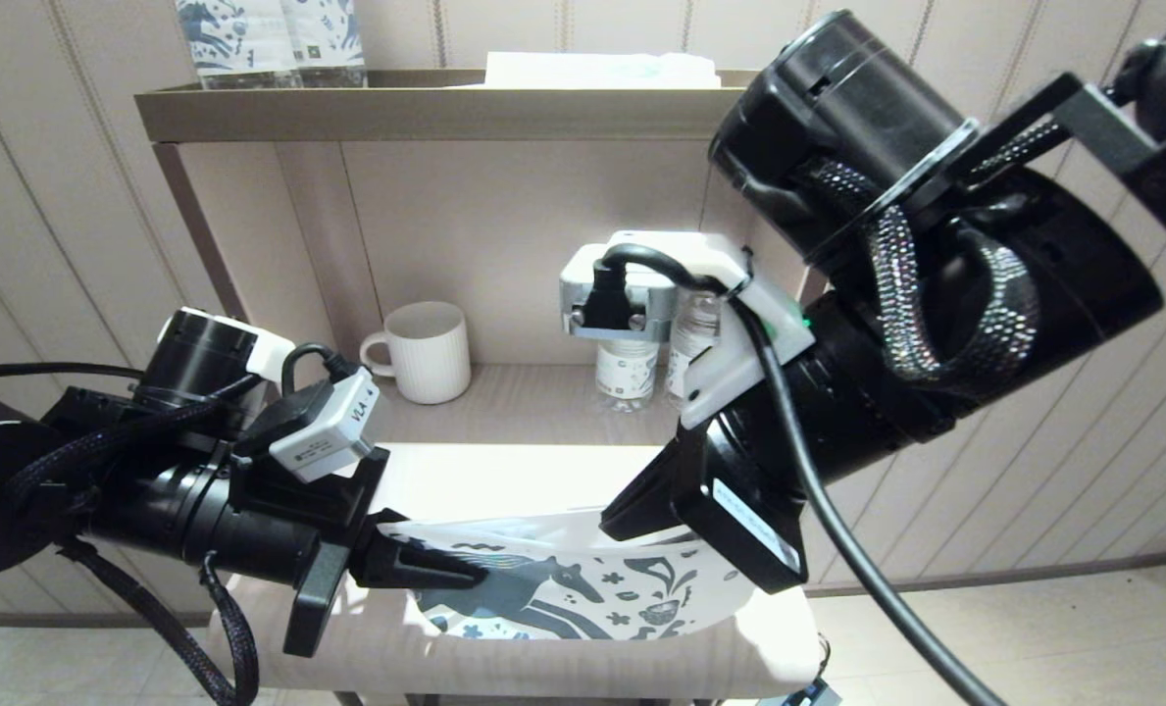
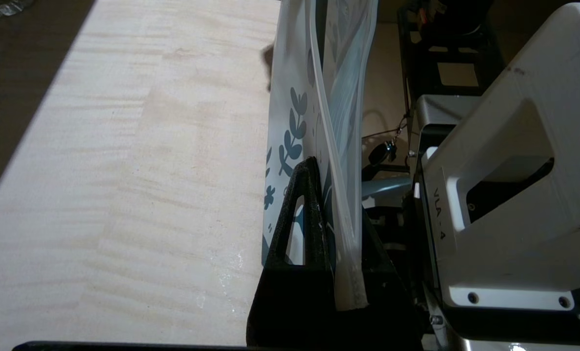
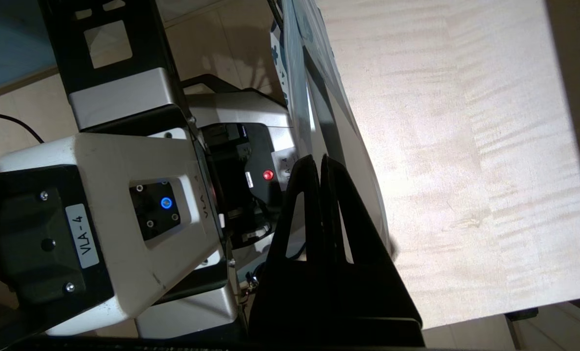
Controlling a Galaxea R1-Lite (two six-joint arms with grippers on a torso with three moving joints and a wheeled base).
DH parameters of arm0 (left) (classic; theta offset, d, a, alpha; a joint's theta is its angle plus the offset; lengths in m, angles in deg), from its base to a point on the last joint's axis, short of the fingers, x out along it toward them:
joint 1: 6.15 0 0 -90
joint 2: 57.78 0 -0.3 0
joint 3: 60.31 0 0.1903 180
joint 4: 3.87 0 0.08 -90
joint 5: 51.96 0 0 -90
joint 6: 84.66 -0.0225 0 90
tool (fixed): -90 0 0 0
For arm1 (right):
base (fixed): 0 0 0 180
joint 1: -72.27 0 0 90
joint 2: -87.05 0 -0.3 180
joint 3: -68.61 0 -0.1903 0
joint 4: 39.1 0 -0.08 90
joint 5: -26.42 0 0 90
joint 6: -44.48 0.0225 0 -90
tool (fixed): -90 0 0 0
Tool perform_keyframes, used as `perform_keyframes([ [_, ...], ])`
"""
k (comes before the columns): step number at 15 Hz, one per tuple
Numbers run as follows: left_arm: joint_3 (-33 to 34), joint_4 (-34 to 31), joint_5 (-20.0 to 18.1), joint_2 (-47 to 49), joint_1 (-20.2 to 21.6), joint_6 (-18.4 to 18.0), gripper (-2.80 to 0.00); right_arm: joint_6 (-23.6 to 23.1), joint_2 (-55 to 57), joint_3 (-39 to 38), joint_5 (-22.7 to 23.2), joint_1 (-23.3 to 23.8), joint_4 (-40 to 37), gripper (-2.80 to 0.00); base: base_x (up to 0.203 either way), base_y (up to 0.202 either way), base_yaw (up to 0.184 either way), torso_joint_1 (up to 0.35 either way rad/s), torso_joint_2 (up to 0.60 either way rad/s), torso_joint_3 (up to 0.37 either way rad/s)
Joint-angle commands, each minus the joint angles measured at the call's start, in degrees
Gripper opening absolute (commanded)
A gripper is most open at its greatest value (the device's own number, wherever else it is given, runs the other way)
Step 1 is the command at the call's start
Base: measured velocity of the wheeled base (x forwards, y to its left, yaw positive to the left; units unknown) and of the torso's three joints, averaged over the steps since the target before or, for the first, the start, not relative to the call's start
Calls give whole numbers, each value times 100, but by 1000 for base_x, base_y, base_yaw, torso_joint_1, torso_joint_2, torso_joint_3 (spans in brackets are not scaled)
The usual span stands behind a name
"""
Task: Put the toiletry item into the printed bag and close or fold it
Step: Place the toothbrush in the storage bag, then hand it to the other hand
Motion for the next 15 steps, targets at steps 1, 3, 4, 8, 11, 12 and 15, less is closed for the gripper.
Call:
perform_keyframes([
  [1, -7, -3, -25, 31, -1, -26, -280, 5, -185, -9, 7, 0, -33, -280, 0, 0, 0, 0, 0, 0],
  [3, -31, 15, -25, 57, -1, -3, -280, 62, -333, -68, -14, 13, -39, -280, 0, 0, 0, 0, 0, 0],
  [4, -47, 15, -40, 32, 2, 14, -280, 137, -399, -133, -40, 35, -34, -280, 0, 0, 0, 0, 0, 0],
  [8, -170, 32, 11, -35, 8, 256, -280, 647, -577, -318, -78, 473, 157, -280, 0, 0, 0, 0, 0, 0],
  [11, -324, 27, -58, -30, 201, 462, -280, 1051, -1018, -884, -130, 591, 828, -280, 0, 0, 0, 0, 0, 0],
  [12, -393, -9, -67, -36, 227, 567, -280, 1081, -1159, -1035, -176, 621, 923, -280, 0, 0, 0, 0, 0, 0],
  [15, -642, -14, -67, 14, 237, 1122, -280, 1133, -1507, -1239, -197, 791, 951, -280, 0, 0, 0, 0, 0, 0],
])
